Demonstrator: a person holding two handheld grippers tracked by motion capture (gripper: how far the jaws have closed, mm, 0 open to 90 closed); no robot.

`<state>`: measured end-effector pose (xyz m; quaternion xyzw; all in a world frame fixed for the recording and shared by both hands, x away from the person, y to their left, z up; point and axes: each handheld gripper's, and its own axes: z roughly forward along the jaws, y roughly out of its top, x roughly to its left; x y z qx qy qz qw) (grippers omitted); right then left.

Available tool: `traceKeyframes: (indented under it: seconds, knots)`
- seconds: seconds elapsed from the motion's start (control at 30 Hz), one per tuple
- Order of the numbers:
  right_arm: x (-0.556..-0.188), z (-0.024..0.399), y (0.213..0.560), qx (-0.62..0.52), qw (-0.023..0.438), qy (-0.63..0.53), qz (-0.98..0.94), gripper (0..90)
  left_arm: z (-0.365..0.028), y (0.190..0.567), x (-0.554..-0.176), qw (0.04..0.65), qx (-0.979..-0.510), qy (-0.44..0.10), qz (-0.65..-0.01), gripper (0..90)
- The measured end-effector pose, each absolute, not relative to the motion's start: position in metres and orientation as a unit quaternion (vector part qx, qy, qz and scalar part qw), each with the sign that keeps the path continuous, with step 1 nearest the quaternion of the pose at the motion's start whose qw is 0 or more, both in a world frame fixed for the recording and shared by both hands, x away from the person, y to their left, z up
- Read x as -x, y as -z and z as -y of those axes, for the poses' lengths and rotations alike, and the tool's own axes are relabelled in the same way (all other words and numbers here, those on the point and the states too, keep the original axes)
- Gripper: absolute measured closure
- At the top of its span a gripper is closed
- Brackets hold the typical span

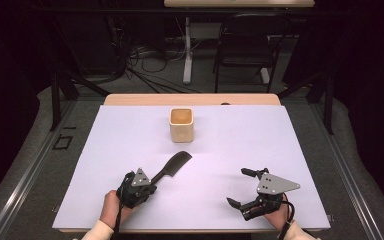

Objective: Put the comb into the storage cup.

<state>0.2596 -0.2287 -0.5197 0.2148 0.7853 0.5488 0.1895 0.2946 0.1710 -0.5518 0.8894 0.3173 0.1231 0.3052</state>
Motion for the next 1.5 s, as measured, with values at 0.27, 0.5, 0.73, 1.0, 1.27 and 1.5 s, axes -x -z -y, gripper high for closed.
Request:
traceKeyframes:
  seconds: [0.27, 0.5, 0.73, 1.0, 1.27, 1.5]
  knots:
    - [-0.26, 0.229, 0.52, -0.215, 0.189, -0.548, -0.786, 0.0, -0.175, 0.552, -0.297, 0.301, -0.888, -0.129, -0.324, 90.0]
    - [-0.26, 0.229, 0.52, -0.215, 0.188, -0.547, -0.787, 0.0, -0.176, 0.551, -0.298, 0.294, -0.889, -0.138, -0.322, 90.0]
    - [-0.26, 0.229, 0.52, -0.215, 0.188, -0.547, -0.787, 0.0, -0.179, 0.551, -0.3, 0.291, -0.887, -0.145, -0.327, 90.0]
    - [-0.26, 0.229, 0.52, -0.214, 0.188, -0.546, -0.788, 0.0, -0.183, 0.551, -0.302, 0.286, -0.886, -0.153, -0.332, 90.0]
    - [-0.26, 0.229, 0.52, -0.214, 0.188, -0.546, -0.787, 0.0, -0.186, 0.551, -0.304, 0.283, -0.884, -0.159, -0.337, 90.0]
    - [-0.26, 0.229, 0.52, -0.213, 0.188, -0.547, -0.788, 0.0, -0.187, 0.552, -0.304, 0.284, -0.883, -0.16, -0.337, 90.0]
